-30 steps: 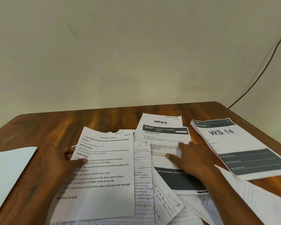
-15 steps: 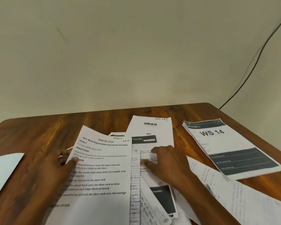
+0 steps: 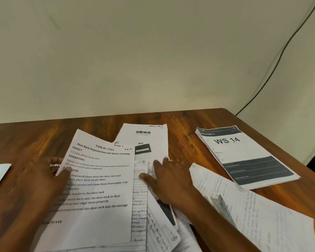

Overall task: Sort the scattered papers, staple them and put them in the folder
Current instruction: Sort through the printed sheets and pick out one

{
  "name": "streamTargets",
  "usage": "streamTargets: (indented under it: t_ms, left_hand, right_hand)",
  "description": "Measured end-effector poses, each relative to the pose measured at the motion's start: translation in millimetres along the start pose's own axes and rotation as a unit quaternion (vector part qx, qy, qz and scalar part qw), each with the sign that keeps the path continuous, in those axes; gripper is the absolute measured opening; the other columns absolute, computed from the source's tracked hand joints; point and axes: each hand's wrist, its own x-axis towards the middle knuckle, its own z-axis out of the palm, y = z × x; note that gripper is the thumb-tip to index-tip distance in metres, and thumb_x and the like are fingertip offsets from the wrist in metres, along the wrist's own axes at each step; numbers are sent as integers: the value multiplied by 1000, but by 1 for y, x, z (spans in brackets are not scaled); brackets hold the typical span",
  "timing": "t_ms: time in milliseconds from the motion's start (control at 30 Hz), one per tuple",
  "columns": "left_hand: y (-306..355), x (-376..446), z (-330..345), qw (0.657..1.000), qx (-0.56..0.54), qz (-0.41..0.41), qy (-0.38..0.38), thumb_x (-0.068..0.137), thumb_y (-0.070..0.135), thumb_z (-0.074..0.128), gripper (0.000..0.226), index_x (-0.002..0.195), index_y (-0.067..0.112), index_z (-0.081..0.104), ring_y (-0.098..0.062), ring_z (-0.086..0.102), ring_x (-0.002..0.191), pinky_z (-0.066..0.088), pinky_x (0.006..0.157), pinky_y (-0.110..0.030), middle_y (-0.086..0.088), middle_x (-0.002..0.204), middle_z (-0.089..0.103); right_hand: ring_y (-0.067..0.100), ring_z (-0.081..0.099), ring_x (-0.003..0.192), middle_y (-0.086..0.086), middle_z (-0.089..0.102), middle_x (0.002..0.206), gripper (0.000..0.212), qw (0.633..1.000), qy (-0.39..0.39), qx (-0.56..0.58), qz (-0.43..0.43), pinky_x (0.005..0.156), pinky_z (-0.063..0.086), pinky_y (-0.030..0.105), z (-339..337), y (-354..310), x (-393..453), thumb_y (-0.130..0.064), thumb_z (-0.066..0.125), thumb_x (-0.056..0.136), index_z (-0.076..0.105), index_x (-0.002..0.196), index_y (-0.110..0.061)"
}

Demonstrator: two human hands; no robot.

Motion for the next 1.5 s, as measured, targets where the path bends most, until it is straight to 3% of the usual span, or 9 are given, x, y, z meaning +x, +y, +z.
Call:
streamTargets:
  t_ms: [100, 267, 400, 500, 700, 1000, 1200, 1333, 1500]
  left_hand:
    - [27, -13, -3, 999, 32, 6, 2, 82, 59, 70, 33, 102, 33, 61, -36, 72, 72, 61, 72, -56, -7, 84, 75]
    - [-9, 1, 4, 1000, 19, -20, -2, 78, 63, 67, 37, 106, 40, 63, -37, 74, 65, 61, 61, -64, -3, 79, 78]
    - [20, -12, 3, 1000, -9, -19, 17, 94, 35, 74, 15, 101, 29, 63, -31, 68, 61, 59, 65, -51, -14, 88, 78]
    - [18, -8, -3, 997, -49, -58, -1, 88, 51, 71, 38, 100, 16, 62, -32, 62, 61, 54, 61, -44, -31, 98, 74]
    - [52, -25, -30, 999, 5, -32, 41, 101, 11, 65, 6, 96, 13, 61, -19, 59, 66, 49, 55, -25, -2, 79, 62]
    - [58, -24, -26, 995, 37, -27, -85, 87, 23, 86, 58, 139, 19, 63, -25, 68, 118, 51, 108, -46, -1, 136, 67]
    - [57, -31, 1, 994, 14, -85, -70, 85, 36, 87, 32, 109, 22, 71, -22, 79, 77, 67, 76, -48, -3, 94, 81]
    - [78, -49, 4, 994, 17, 2, -108, 89, 36, 84, 29, 110, 38, 64, 5, 74, 80, 57, 60, -13, 19, 102, 75]
    - [95, -67, 17, 958, 162, 90, -218, 82, 75, 71, 71, 143, 43, 55, -21, 34, 146, 34, 119, -54, 11, 158, 44]
  right_hand:
    - [19, 66, 106, -9, 69, 121, 47, 988, -8, 150, 36, 91, 51, 37, -22, 26, 6, -64, 65, 90, 65, 120, -28]
    - [22, 68, 95, -6, 69, 111, 61, 982, -50, 78, 164, 82, 54, 36, -53, 89, 6, -55, 93, 64, 65, 113, -33]
    - [23, 71, 82, -5, 73, 108, 70, 975, -81, 73, 195, 84, 61, 42, -47, 104, 11, -60, 95, 50, 70, 108, -30]
    - [22, 70, 80, -4, 73, 104, 62, 971, -40, 83, 218, 84, 61, 43, -44, 108, 14, -57, 95, 54, 71, 103, -28]
    - [22, 69, 92, -3, 72, 112, 54, 975, 56, 110, 187, 87, 55, 38, -43, 85, 11, -59, 87, 70, 67, 110, -29]
    - [20, 65, 112, -4, 65, 124, 63, 931, -29, 335, 140, 91, 54, 37, -4, 14, 13, -44, 89, 76, 55, 125, -25]
    - [3, 61, 67, -12, 65, 83, 39, 863, -26, 488, 126, 55, 45, 19, -14, 23, 9, -7, 89, 76, 55, 83, -25]
    - [19, 77, 66, 4, 80, 83, 14, 877, -8, 464, 124, 60, 59, 32, -15, 30, 9, -13, 88, 79, 76, 84, -11]
    - [26, 65, 64, 6, 71, 74, 20, 920, 71, 359, 145, 56, 50, 32, -14, 53, 18, -29, 83, 85, 70, 77, -17]
